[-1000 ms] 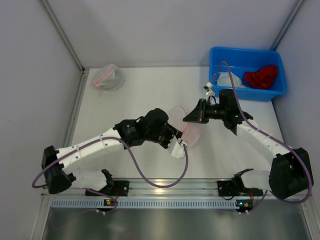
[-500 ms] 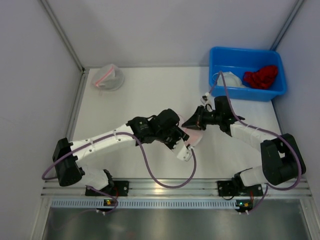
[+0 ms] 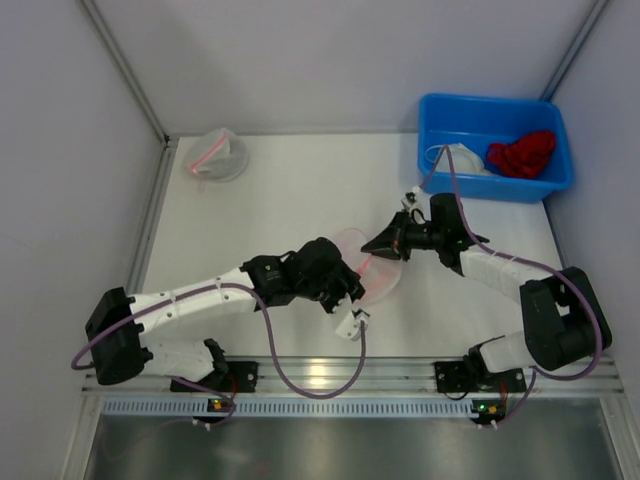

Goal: Place the bra in the laundry bag and zip it closed
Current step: Adjust the laundry bag at the center of the board, then zip the zipper on the laundry bag.

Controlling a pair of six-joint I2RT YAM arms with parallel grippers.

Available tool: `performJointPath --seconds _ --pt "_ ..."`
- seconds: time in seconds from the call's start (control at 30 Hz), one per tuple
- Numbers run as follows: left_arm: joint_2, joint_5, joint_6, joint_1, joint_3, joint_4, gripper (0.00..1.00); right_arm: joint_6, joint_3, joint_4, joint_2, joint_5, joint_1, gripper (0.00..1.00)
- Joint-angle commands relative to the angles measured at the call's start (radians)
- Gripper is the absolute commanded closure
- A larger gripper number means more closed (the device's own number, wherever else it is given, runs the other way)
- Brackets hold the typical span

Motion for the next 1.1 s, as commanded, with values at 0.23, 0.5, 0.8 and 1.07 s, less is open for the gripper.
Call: performJointPath --seconds 0.23,0.5,0.8,1.07 --pt "-0.098 0.045 0.096 -0.004 -0.199 0.407 0.49 0.032 -0.013 0.054 -0.034 -0.011 -0.006 1.0" --pt "-0.074 0.015 0.119 -0.004 -0.271 0.599 0.51 0.073 -0.035 0.077 -0.046 -0.011 -0.005 1.0" --pt "-0.062 -0.005 0.185 -0.004 -0.317 0.643 0.55 0.087 -0.044 0.073 -0.062 -0.003 0.001 1.0" --pt "-0.037 -0.023 0.245 -0.007 -0.328 0.646 0.56 0.101 -0.043 0.071 -0.062 -0.002 0.006 1.0"
